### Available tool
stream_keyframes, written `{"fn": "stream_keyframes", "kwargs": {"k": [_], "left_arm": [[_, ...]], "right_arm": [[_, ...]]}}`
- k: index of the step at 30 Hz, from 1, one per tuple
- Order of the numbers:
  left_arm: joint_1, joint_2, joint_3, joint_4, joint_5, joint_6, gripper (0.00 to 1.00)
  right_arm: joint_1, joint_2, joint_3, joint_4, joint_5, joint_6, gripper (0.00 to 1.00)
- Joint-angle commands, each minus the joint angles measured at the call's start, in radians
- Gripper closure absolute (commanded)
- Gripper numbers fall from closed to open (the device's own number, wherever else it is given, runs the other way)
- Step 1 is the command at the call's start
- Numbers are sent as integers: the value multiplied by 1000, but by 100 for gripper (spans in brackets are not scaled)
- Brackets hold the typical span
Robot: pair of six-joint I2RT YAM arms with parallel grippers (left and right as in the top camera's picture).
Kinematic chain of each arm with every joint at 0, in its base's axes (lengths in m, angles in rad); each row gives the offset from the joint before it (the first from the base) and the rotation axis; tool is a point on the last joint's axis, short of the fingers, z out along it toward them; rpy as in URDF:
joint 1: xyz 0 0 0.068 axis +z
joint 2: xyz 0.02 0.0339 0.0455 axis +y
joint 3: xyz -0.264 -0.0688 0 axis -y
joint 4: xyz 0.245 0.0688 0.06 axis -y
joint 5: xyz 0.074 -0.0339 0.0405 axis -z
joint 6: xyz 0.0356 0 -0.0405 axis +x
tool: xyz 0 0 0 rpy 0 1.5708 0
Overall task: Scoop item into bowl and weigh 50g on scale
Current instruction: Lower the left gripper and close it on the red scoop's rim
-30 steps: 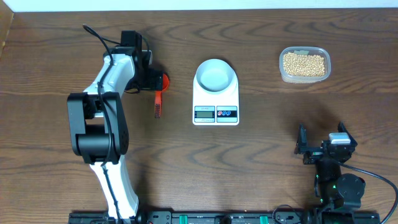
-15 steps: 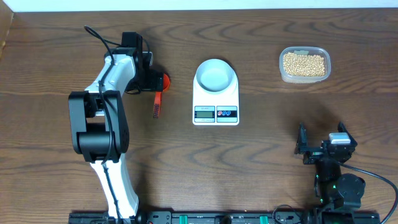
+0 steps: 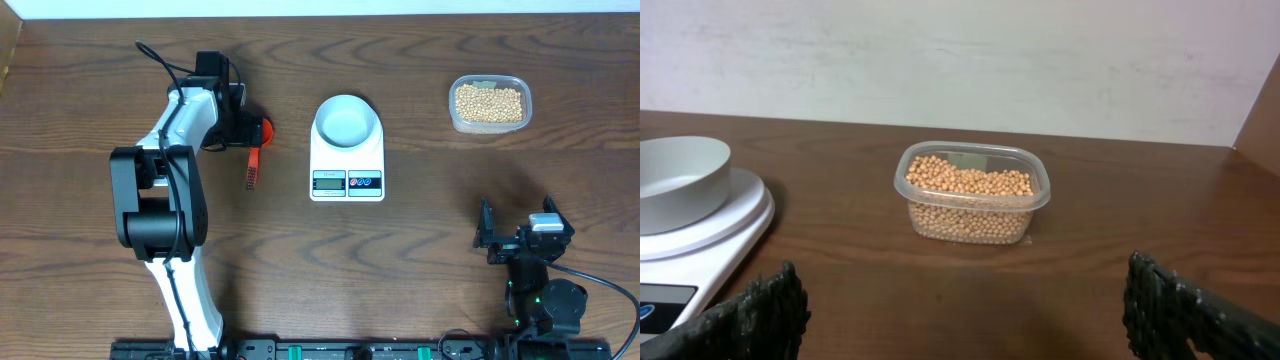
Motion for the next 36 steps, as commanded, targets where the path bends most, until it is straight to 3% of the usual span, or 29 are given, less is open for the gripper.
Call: {"fn": "stream_keyframes", "kwargs": {"k": [1, 6, 23, 27, 36], "left_arm": [[0, 21, 18, -5, -2, -8, 6], [0, 21, 18, -5, -2, -8, 7], [0, 21, 18, -6, -2, -8, 46], [0, 21, 18, -6, -2, -8, 48], [0, 21, 18, -6, -2, -8, 64]], "right_arm": [[8, -6, -2, -5, -1, -13, 1], [8, -6, -2, -5, -1, -13, 1], [8, -6, -2, -4, -1, -13, 1], [8, -6, -2, -4, -1, -13, 1], [8, -6, -2, -5, -1, -13, 1]]}}
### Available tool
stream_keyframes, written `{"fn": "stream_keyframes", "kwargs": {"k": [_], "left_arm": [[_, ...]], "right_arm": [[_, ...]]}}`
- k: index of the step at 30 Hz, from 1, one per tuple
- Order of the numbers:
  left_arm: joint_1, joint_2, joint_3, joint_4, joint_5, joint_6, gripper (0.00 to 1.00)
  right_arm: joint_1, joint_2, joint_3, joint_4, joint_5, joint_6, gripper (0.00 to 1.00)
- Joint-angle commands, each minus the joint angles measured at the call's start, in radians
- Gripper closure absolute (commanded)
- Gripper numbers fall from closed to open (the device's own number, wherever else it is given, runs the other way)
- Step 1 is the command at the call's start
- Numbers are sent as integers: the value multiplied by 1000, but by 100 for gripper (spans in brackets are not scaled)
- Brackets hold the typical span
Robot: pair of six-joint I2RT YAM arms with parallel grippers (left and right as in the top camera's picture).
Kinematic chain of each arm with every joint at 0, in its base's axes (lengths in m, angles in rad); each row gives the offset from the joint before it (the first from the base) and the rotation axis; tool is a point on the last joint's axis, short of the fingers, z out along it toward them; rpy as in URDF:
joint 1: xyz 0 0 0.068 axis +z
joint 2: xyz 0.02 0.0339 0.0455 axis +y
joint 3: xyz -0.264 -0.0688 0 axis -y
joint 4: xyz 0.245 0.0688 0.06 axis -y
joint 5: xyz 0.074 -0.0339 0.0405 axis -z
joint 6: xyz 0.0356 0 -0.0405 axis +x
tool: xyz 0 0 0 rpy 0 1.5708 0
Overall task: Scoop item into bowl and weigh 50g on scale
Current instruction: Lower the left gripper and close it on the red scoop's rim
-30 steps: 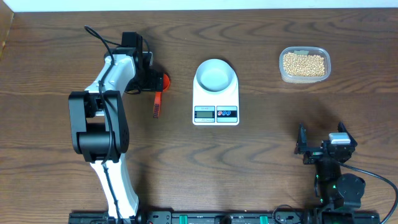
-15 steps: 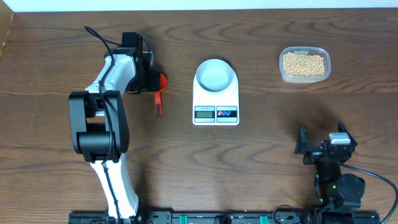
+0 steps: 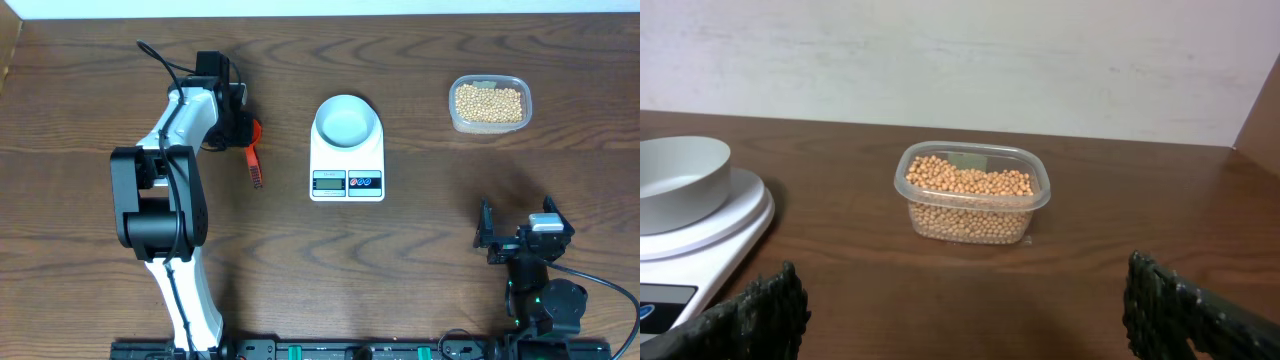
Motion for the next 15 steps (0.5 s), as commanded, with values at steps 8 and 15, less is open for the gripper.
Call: {"fn": "stream_keyframes", "kwargs": {"k": [8, 15], "left_arm": [[1, 21, 18, -6, -10, -7, 74], [1, 21, 18, -6, -10, -7, 92]], "right_arm": [[8, -6, -2, -5, -1, -13, 1], [8, -6, -2, -5, -1, -13, 1]]}}
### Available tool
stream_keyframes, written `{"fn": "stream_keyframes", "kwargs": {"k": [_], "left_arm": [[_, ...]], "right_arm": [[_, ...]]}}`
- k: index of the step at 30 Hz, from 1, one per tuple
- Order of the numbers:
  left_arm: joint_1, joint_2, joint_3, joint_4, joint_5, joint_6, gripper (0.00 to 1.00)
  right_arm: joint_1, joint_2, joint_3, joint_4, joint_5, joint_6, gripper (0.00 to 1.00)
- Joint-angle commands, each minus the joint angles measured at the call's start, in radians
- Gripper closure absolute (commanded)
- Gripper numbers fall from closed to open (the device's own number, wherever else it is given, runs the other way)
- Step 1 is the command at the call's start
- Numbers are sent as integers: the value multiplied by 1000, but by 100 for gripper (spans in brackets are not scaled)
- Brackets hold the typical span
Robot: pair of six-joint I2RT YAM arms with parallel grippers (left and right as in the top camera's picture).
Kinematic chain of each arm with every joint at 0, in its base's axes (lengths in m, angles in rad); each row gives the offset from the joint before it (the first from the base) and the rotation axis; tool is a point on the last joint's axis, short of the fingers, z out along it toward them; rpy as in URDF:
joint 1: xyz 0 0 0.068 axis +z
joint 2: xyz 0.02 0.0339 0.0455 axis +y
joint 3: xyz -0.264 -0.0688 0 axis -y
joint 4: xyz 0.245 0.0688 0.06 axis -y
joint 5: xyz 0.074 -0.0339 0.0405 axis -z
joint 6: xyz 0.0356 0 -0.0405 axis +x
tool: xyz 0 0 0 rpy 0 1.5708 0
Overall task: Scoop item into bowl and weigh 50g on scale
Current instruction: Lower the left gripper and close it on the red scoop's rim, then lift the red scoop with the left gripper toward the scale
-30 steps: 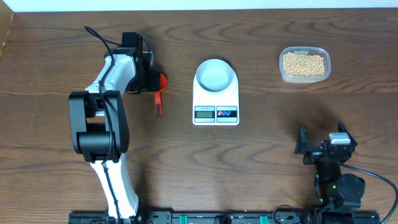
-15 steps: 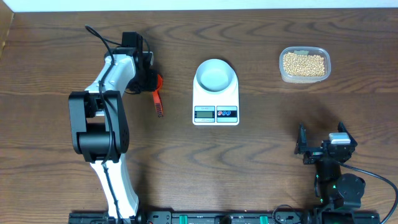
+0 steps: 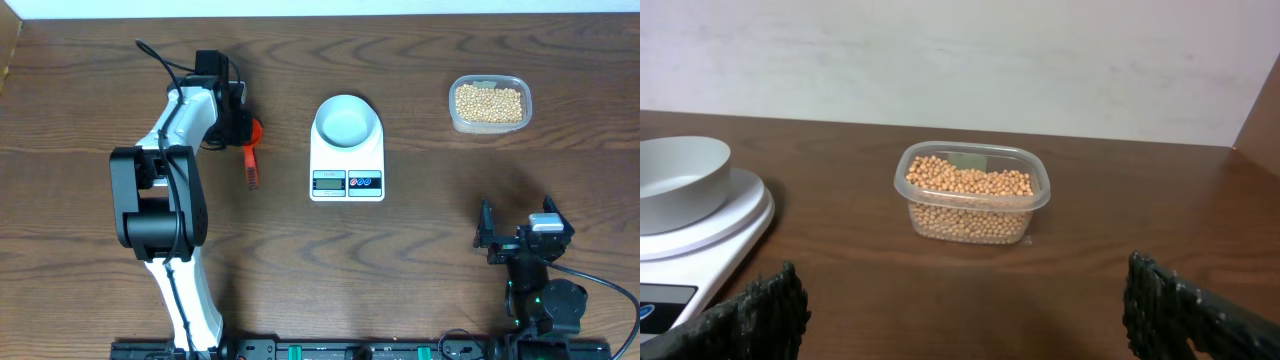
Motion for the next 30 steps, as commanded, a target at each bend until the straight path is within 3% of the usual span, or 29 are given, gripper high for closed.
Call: {"fn": "stream_keyframes", "kwargs": {"k": [1, 16, 30], "left_arm": [[0, 21, 11, -7, -10, -4, 92], [0, -13, 11, -23, -10, -4, 92], [0, -211, 11, -106, -10, -32, 92]], "right_arm": [[8, -6, -2, -5, -1, -13, 1], [8, -6, -2, -5, -1, -13, 1], [8, -6, -2, -5, -1, -13, 1]]}}
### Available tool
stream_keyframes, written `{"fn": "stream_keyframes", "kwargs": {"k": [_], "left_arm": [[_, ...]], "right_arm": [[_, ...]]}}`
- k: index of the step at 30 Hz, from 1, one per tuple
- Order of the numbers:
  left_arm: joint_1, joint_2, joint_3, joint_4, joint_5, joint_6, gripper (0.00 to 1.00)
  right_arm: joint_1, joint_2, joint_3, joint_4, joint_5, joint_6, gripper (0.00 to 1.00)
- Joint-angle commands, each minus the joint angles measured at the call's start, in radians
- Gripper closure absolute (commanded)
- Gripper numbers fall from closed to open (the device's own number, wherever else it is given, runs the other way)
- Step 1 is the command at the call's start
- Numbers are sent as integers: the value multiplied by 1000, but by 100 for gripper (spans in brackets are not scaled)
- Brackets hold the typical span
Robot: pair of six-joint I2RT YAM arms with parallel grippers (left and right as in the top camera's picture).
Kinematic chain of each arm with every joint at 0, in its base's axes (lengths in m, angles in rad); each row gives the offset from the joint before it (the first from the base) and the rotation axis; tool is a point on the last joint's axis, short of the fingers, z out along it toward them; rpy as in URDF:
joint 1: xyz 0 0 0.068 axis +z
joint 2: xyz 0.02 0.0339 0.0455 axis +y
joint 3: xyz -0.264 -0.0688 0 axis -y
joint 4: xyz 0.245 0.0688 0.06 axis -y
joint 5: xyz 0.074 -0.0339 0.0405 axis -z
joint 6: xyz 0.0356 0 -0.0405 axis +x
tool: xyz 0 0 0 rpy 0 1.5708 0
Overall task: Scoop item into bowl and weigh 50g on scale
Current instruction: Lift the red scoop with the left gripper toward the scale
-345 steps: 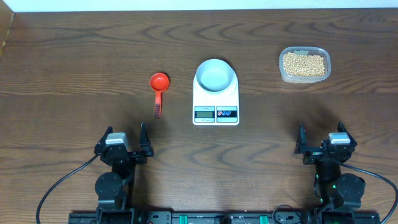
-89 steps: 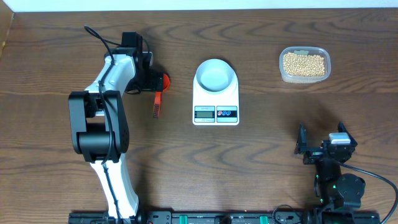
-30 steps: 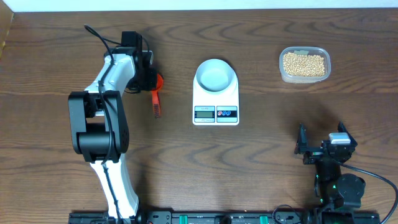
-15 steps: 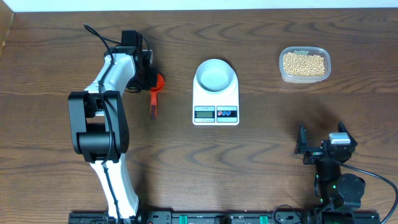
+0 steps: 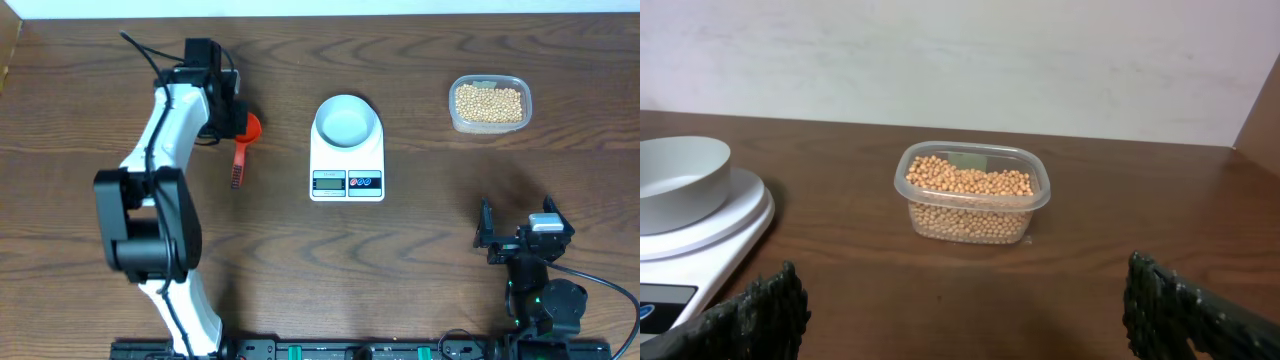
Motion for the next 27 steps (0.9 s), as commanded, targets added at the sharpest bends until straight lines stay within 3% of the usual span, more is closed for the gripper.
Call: {"fn": "stream_keyframes", "kwargs": {"k": [1, 8, 16, 23, 27], "left_arm": [[0, -64, 5, -21, -5, -40, 93], [0, -156, 5, -78, -5, -151, 93], [0, -230, 5, -191, -5, -386, 93], [0, -232, 5, -305, -3, -680, 93], [0, -232, 5, -330, 118, -739, 93]], "right_arm": [[8, -6, -2, -5, -1, -13, 1], [8, -6, -2, -5, -1, -13, 1], [8, -6, -2, -5, -1, -13, 1], [8, -6, -2, -5, -1, -13, 1], [8, -6, -2, -5, -1, -13, 1]]}}
